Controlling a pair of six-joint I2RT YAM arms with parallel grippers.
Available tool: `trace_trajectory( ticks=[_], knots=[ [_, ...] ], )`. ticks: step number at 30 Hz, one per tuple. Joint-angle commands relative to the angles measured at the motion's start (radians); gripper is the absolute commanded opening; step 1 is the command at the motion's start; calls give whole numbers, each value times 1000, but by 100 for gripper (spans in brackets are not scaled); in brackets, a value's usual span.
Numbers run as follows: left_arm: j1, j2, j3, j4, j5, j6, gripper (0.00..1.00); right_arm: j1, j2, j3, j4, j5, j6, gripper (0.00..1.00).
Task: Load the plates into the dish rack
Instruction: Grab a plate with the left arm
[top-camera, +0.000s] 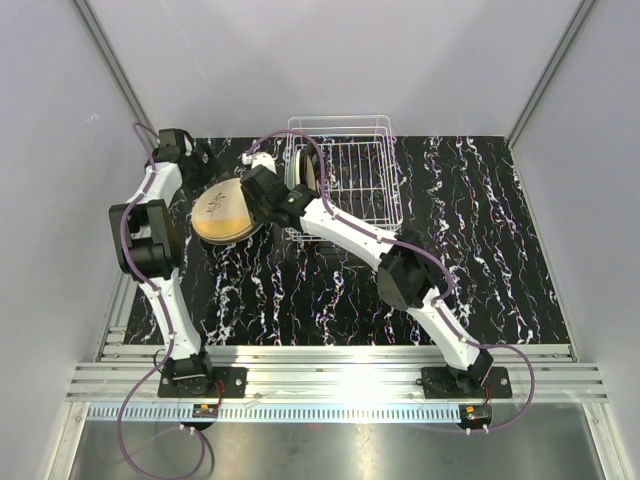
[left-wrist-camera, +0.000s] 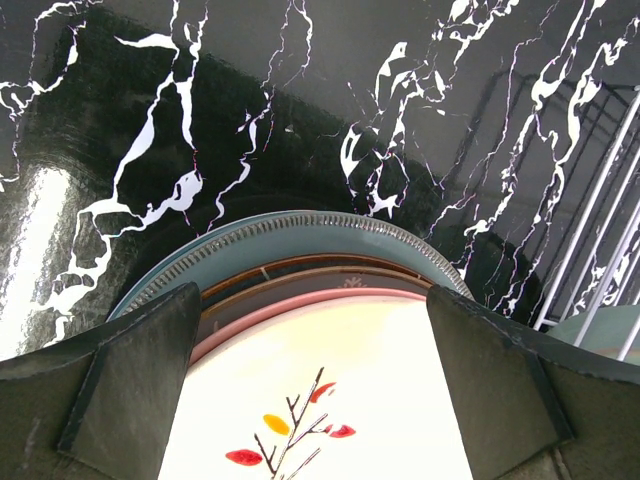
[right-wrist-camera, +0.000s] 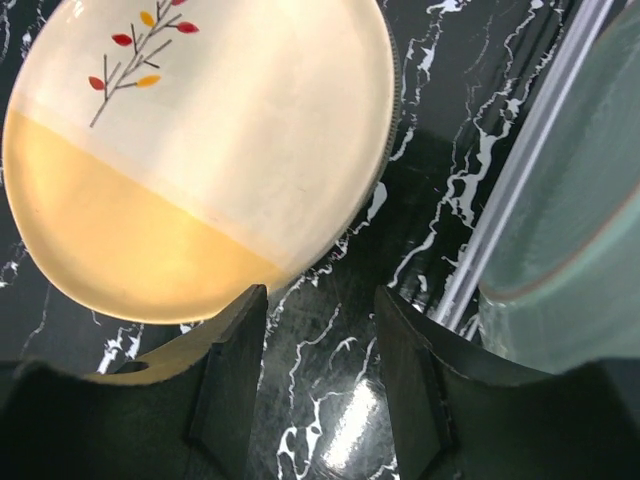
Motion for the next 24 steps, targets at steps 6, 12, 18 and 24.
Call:
trace_trajectory(
  ticks=[6,12,18,24],
  knots=[
    [3,-30,-31,-122,94,-44,99,0,86,155,11,5,78,53],
    [2,-30,-37,-117,107,-52,99,-1,122,166,11,20,117,50],
    [2,-30,-34,-119,111,-55,99,-4,136,188,20,11,132,39],
    [2,-40,-36,-117,118,-56,99,-6,134,209,17,17,121,21]
  ],
)
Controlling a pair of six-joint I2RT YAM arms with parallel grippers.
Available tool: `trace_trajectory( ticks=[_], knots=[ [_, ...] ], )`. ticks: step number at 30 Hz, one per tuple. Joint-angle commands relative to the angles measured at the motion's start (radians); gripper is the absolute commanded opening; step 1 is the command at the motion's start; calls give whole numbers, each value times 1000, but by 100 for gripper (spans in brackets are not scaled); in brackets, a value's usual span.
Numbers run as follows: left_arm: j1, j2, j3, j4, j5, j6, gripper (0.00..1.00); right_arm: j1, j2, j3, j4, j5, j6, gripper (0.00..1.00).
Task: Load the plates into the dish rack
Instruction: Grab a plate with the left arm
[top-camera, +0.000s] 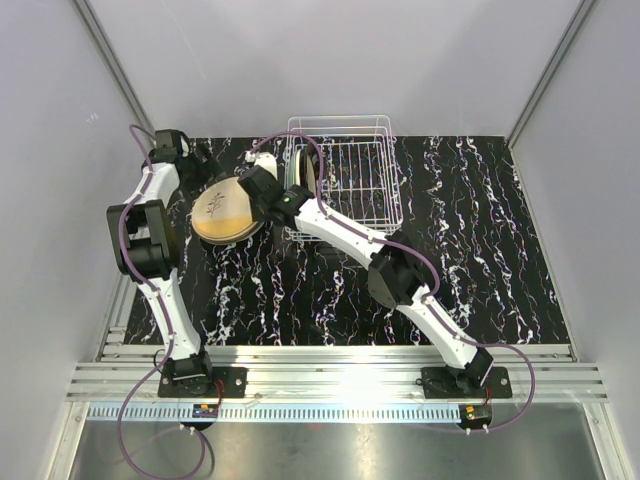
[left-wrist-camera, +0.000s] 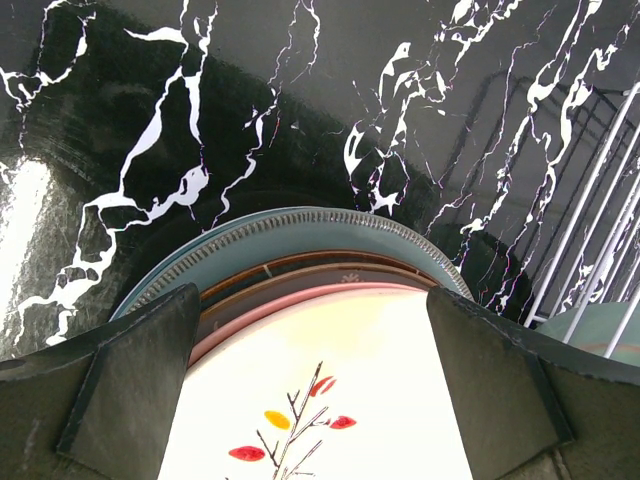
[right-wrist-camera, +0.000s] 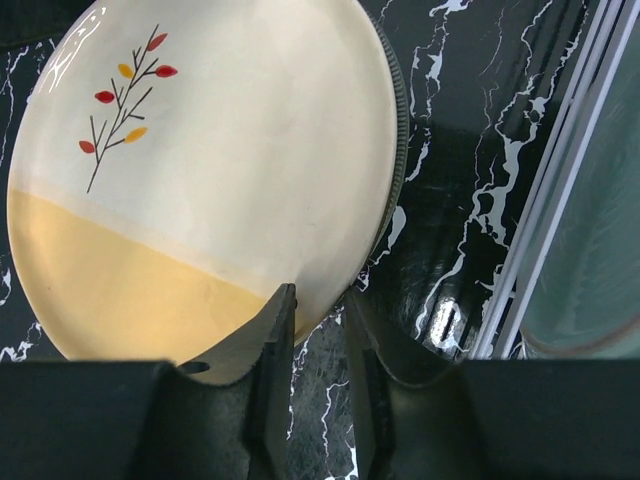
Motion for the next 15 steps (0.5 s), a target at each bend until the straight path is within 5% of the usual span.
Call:
trace_trajectory(
  ticks=[1,9,15],
  knots=[
    [-18,-34,-28,-115,87,-36,99,1,7,61,30,2,-5,17],
    [-16,-85,0,-151,20,-1,99,-16,9,87,32,-17,37,1],
    [-16,-146,11,-170,-64,36,99,-51,1,82,49,-63,126,0]
  ],
)
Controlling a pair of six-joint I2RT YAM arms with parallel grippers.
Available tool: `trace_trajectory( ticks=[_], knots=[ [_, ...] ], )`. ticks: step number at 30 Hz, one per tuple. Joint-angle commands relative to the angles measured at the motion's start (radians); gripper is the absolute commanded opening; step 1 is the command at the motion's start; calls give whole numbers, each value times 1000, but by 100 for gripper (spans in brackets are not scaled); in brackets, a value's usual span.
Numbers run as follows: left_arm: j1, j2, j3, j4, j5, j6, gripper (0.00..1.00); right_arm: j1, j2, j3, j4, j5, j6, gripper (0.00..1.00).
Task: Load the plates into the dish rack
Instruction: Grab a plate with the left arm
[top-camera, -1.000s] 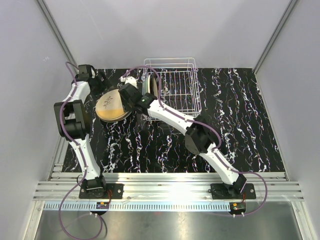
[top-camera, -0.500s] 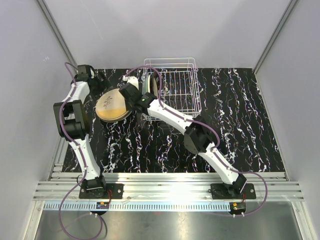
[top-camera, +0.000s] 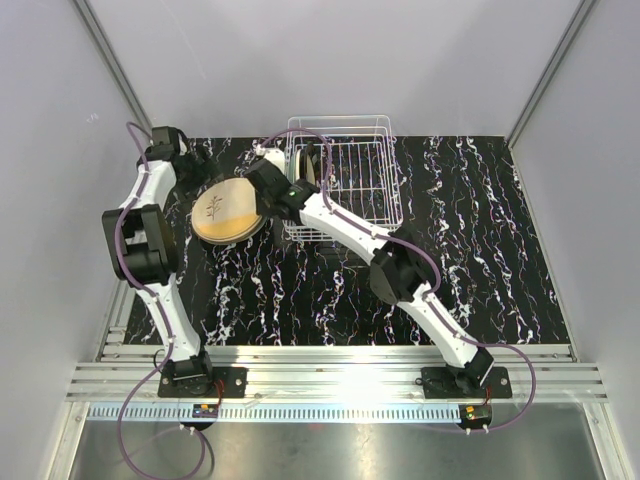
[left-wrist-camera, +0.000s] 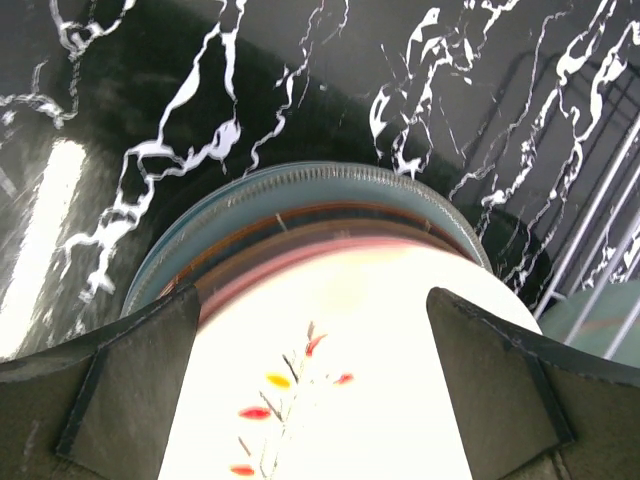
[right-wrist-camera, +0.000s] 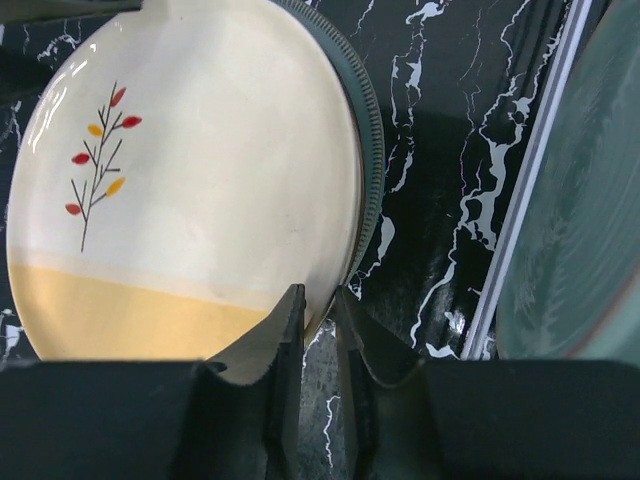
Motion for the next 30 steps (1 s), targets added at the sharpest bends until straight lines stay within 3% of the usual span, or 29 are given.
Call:
trace_trajectory(
  ticks=[1,20,24,30],
  knots=[
    [-16,-94,14,-73,-19,11,99,-20,-11,57,62,-48,73,0],
    [-15,-150,25,-95,-29,31,99,-41,-23,61,124,-117,78,0],
    [11,-127,29,-103,-23,25,99,-41,-40,21,164,-176,40,15],
    [79,-117,11,-84,23,-8,99,-14,-52,-16,201,-229,-66,24]
  ],
)
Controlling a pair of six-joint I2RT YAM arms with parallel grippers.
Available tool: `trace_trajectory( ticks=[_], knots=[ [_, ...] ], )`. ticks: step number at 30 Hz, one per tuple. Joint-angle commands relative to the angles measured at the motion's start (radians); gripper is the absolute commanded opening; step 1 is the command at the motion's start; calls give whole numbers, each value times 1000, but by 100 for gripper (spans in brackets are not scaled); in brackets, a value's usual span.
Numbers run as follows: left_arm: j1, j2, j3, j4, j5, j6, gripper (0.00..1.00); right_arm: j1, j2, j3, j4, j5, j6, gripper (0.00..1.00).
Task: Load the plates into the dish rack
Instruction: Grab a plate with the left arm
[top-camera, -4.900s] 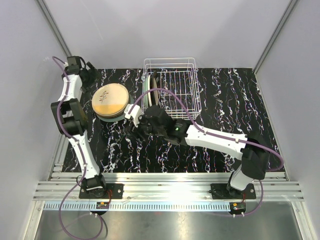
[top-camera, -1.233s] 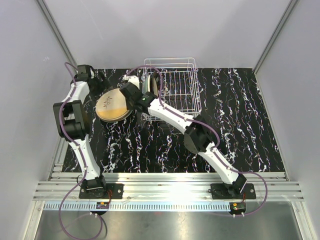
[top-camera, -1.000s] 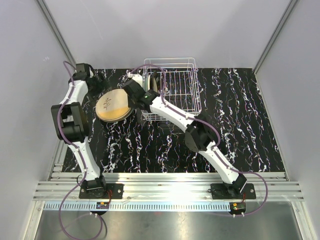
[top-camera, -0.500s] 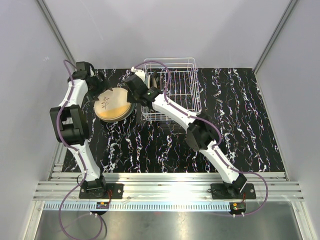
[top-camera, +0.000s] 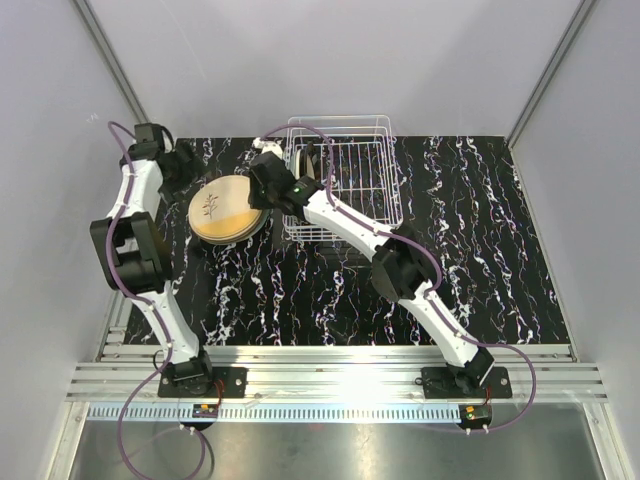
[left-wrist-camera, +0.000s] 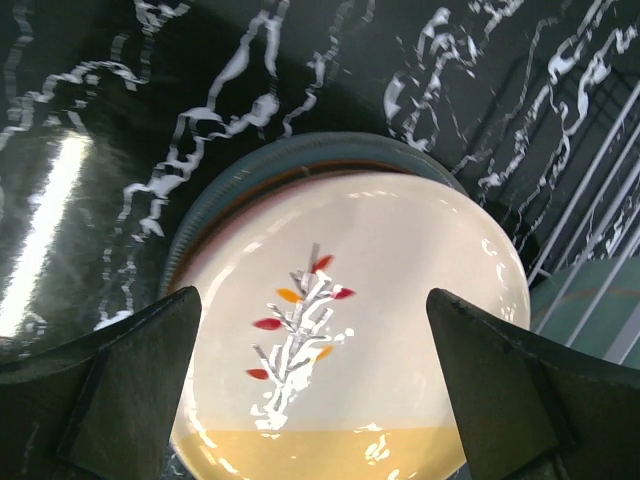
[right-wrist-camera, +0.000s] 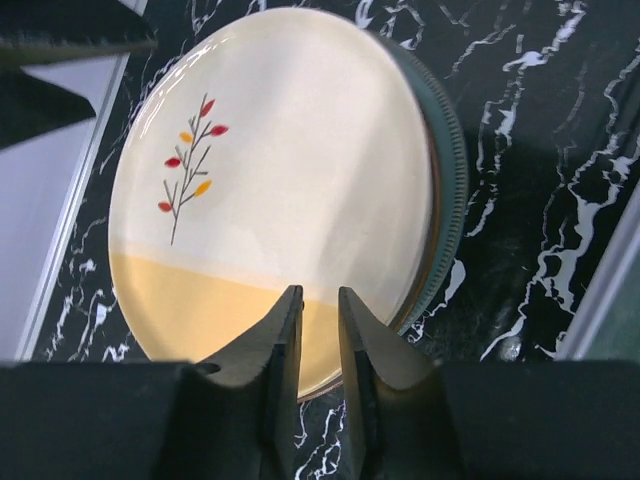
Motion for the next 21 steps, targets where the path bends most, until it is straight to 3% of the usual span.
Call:
trace_trajectory(
  ticks=[1,8,20,21],
  knots=[
    [38,-20,5,23,30,-14,99,28,-51,-6,79,-74,-126,29],
    [42,-19,-7,26,14,-14,99,101,-44,-20,134,-201,-353,47],
    [59,50,11,39,95,-2,99,118,-11,-12,68,-221,-496,51],
    [61,54,10,48,100,-2,96,120,-11,-17,65,-229,-501,51]
  ],
)
